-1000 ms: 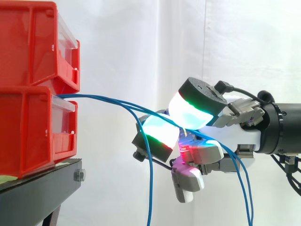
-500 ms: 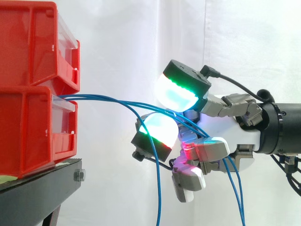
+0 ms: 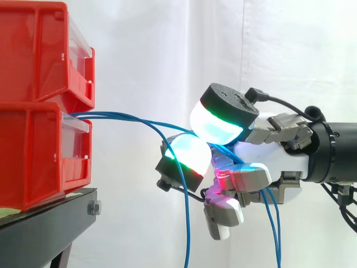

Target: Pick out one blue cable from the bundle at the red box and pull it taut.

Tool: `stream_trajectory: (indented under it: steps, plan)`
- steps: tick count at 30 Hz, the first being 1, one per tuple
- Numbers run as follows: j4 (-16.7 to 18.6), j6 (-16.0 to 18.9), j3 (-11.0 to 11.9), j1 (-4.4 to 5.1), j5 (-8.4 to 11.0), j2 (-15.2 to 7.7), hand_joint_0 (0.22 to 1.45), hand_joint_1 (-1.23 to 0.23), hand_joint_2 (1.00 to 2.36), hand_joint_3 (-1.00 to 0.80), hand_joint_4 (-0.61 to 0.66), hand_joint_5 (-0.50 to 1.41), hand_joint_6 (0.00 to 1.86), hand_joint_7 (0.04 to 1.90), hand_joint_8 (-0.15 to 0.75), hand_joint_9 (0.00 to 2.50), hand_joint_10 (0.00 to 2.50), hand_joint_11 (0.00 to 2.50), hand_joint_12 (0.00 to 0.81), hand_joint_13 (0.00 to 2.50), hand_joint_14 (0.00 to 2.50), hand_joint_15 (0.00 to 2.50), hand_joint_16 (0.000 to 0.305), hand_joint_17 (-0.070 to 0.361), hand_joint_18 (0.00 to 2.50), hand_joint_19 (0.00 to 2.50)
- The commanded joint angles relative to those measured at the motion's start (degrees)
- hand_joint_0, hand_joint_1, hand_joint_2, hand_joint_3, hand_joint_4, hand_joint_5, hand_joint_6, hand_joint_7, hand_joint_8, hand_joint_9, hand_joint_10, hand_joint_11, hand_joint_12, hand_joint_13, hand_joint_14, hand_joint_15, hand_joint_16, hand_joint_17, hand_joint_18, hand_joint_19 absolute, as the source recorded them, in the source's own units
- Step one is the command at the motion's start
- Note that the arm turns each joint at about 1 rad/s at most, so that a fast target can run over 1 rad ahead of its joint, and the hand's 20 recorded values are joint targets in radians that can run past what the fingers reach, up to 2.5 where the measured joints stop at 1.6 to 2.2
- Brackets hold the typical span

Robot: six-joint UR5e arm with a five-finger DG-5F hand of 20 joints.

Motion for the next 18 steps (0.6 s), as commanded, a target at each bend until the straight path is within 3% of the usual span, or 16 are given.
stream_trajectory:
  steps: [1,7,12,14,18]
  plan:
    - [-0.08,0.00,0.00,-0.08,0.00,-0.02,0.61,-0.74,1.02,-0.32,0.12,-0.14,0.91,1.06,0.328,1.45,0.03,1.03,0.395,1.24,0.03,0.80,0.054,0.122,0.95,0.73]
    - [-0.08,0.00,0.00,0.01,0.00,0.06,0.61,-0.74,1.02,-0.26,0.13,-0.15,0.92,1.06,0.327,1.42,0.03,1.02,0.398,1.22,0.03,0.79,0.055,0.124,0.94,0.75]
    - [0.00,0.00,0.00,0.01,0.00,0.06,0.67,-0.81,1.01,-0.38,0.06,-0.17,0.93,1.00,0.316,1.32,0.03,1.04,0.383,1.17,0.03,0.78,0.055,0.123,0.92,0.73]
    - [0.09,0.00,0.00,-0.08,0.00,-0.02,0.72,-0.87,1.00,-0.50,0.02,-0.17,0.93,0.97,0.313,1.32,0.02,1.02,0.373,1.16,0.03,0.79,0.053,0.120,0.92,0.70]
    - [0.00,0.00,0.00,-0.08,0.00,-0.02,0.73,-0.92,1.00,-0.50,0.01,-0.17,0.94,0.96,0.304,1.31,0.03,1.02,0.370,1.16,0.03,0.77,0.052,0.117,0.92,0.67]
